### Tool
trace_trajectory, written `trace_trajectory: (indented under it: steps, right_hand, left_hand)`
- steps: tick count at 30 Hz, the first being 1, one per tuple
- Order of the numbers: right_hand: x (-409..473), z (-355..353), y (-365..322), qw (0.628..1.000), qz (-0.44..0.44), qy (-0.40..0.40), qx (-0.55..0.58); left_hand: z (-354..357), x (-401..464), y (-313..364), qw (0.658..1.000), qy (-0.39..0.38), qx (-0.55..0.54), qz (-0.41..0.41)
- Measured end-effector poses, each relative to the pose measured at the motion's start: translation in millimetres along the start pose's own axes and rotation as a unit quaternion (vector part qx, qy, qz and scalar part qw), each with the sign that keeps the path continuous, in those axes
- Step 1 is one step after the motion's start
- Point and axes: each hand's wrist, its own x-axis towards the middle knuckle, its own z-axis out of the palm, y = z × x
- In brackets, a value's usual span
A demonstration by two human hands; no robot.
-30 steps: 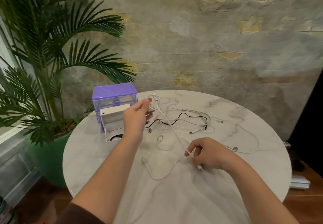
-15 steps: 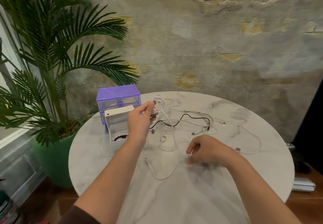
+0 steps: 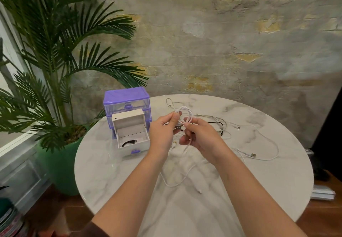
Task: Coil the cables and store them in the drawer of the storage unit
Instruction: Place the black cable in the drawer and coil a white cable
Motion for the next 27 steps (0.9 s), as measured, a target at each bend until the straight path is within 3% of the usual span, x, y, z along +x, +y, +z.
trace_trajectory:
  steps: [5, 8, 12, 17, 24, 27]
  right_hand:
    - [-1.3, 0.3, 6.7, 1.000, -0.016, 0.027, -0.002]
    - [-1.4, -1.5, 12.7, 0.998, -0.036, 0.045, -0.003]
    - [-1.4, -5.8, 20.7, 0.994, -0.052, 0.051, -0.076]
    - [-7.7, -12.7, 29.2, 0.974, -0.112, 0.060, -0.189]
    - [-11.7, -17.1, 31.3, 0.946, -0.169, 0.124, -0.249]
    - [-12.3, -15.2, 31.4, 0.942, -0.177, 0.138, -0.250]
  left_hand:
    - [-2.3, -7.8, 6.9, 1.000, -0.024, -0.001, -0.013]
    - [-4.5, -9.8, 10.5, 0.994, -0.085, 0.003, -0.067]
    - [-14.5, -6.6, 12.8, 0.964, -0.164, -0.098, -0.186]
    - [-22.7, -3.2, 13.5, 0.933, -0.172, -0.186, -0.255]
    - [-17.7, -2.4, 13.2, 0.946, -0.200, -0.084, -0.241]
    - [-22.6, -2.7, 16.8, 0.934, -0.236, -0.083, -0.255]
